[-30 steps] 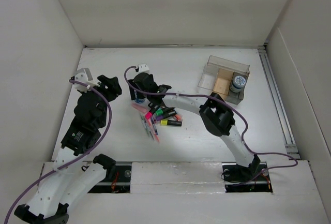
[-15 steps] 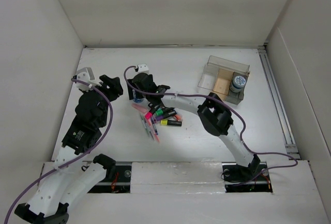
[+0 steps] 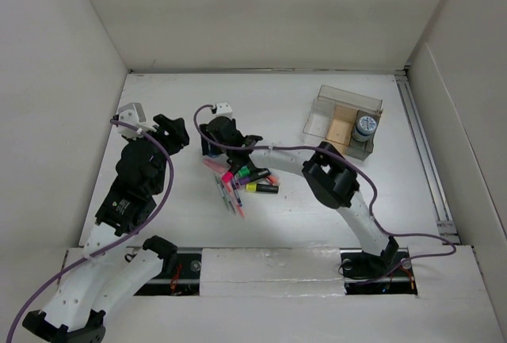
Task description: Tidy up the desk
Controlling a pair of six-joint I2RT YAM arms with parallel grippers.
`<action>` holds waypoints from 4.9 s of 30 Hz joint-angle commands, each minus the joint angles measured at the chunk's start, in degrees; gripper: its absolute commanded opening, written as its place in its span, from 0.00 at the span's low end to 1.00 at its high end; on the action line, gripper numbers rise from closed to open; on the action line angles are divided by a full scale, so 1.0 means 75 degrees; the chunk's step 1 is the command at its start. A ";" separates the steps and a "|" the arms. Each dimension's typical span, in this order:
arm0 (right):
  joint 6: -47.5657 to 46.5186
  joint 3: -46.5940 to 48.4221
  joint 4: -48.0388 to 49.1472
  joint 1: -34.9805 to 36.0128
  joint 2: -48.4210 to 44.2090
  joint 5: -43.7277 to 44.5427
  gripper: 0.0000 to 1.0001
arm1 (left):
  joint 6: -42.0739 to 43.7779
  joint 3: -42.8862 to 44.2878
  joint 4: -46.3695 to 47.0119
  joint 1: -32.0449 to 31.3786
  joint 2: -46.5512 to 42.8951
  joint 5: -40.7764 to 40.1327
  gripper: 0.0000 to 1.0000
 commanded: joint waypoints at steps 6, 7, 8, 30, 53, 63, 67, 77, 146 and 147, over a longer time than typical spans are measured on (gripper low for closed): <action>0.1510 -0.2370 0.2491 -0.0754 -0.3243 -0.0553 0.39 | -0.0111 0.0071 0.0250 0.0032 0.0279 -0.0038 0.54; 0.1781 -0.2663 0.2736 -0.0966 -0.3563 -0.0869 0.39 | -0.0228 0.0083 0.0215 0.0032 0.0338 -0.0096 0.53; 0.2016 -0.3339 0.2935 -0.1177 -0.3867 -0.1383 0.39 | -0.0473 0.0118 0.0168 0.0032 0.0524 -0.0131 0.53; 0.4433 -0.9029 0.0629 -0.7259 -1.0024 0.0359 0.39 | 0.0228 0.0318 0.0671 0.0032 0.1734 0.3173 0.07; 0.4116 -0.7670 -0.0379 -0.7261 -0.7692 0.0405 0.43 | 0.0556 0.0353 0.0590 0.0032 0.1862 0.3840 0.00; 0.4070 -0.7400 -0.0626 -0.6805 -0.7304 0.0593 0.84 | 0.0579 0.0283 0.0578 0.0032 0.1663 0.3045 0.18; 0.4046 -0.7307 -0.0403 -0.6313 -0.7503 0.0721 0.87 | 0.0602 0.0283 0.0496 0.0032 0.1698 0.2962 0.26; 0.2863 -0.7787 0.1811 -0.3115 -0.8395 -0.0424 0.07 | 0.0673 0.0376 0.0332 0.0032 0.1838 0.2108 0.31; 0.1607 -0.7166 -0.0108 0.0366 -0.4727 -0.1541 0.77 | 0.0767 0.0353 0.0367 0.0184 0.1148 0.2294 0.29; 0.1655 -0.7166 -0.0179 0.0438 -0.4714 -0.1459 0.77 | 0.0755 0.0353 0.0367 0.0184 0.1101 0.2294 0.29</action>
